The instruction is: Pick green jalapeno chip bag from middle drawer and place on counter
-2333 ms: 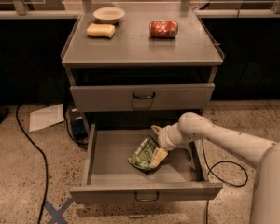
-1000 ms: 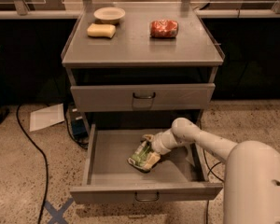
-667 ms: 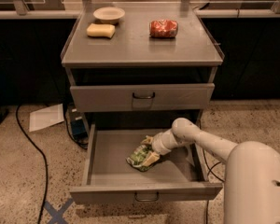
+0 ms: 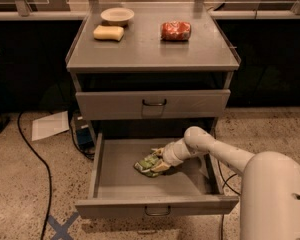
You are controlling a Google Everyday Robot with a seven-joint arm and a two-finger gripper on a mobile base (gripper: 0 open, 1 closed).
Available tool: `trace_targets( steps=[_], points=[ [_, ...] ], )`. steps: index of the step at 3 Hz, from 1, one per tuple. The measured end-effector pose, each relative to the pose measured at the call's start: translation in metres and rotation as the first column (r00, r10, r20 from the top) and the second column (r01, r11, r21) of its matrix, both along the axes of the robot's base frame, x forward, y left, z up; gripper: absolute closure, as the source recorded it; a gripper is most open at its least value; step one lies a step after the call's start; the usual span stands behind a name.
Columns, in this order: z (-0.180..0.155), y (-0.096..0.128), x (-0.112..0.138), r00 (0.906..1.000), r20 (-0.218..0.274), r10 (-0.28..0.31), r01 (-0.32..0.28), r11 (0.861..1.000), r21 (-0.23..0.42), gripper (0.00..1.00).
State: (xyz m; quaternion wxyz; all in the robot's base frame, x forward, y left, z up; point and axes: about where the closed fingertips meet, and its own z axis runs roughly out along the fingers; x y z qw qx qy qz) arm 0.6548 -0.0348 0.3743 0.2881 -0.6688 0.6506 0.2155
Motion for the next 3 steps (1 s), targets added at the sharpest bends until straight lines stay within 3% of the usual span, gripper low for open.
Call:
trace_targets(
  steps=[1, 2, 3],
  points=[
    [0.045, -0.003, 0.007, 0.9994, 0.033, -0.013, 0.013, 1.0, 0.008, 1.0],
    [0.127, -0.008, 0.019, 0.9949, 0.101, -0.002, -0.003, 0.999, 0.048, 1.0],
    [0.209, -0.004, 0.029, 0.9836, 0.18, 0.01, -0.011, 1.0, 0.002, 1.0]
  ],
)
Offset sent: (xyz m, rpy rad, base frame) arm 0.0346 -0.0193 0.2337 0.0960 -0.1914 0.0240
